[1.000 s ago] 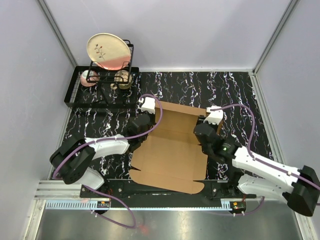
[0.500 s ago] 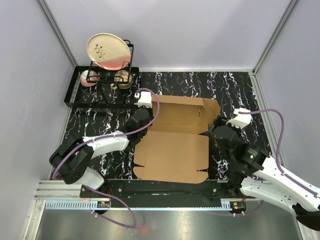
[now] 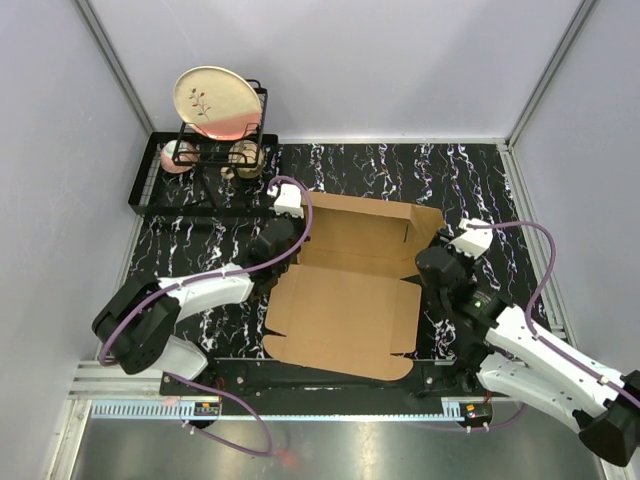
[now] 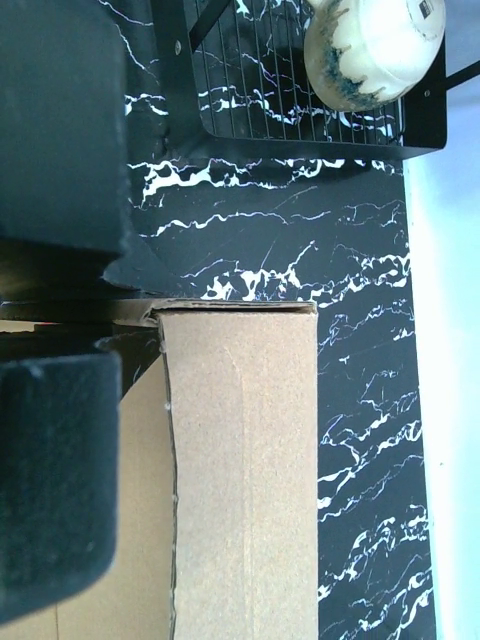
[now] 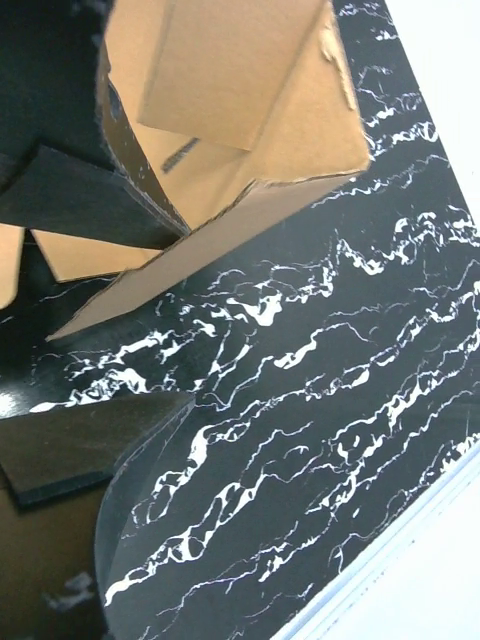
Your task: Fold the paper box
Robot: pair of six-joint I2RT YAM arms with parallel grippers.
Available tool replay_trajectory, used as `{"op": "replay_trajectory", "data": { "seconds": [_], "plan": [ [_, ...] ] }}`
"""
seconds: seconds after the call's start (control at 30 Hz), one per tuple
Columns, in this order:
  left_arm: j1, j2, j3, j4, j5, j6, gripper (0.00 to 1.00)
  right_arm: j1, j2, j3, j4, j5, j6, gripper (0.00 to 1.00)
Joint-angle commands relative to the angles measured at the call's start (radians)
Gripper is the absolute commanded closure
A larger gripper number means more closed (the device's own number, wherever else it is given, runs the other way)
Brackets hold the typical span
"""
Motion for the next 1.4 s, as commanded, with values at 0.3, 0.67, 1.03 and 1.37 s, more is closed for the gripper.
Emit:
{"op": "replay_trajectory", "data": {
  "seconds": [0.3,0.67,1.03,1.37],
  "plan": [
    [0.000,-0.024,0.032,-0.024,0.029,-0.019,1.00,-0.113,0.004,-0.017,0.234,-0.190,-0.165,0.89],
    [0.000,0.043,0.072,-0.037,-0.025,-0.044,1.00,-0.110,-0.054,-0.063,0.142,-0.423,-0.022,0.93],
    [-0.003,0.069,0.071,0.023,-0.055,-0.036,1.00,-0.090,-0.087,-0.112,0.200,-0.566,-0.022,0.97],
    [-0.032,0.069,0.029,0.094,-0.078,-0.028,1.00,0.005,-0.027,-0.104,0.289,-0.577,-0.036,1.00]
  ]
}}
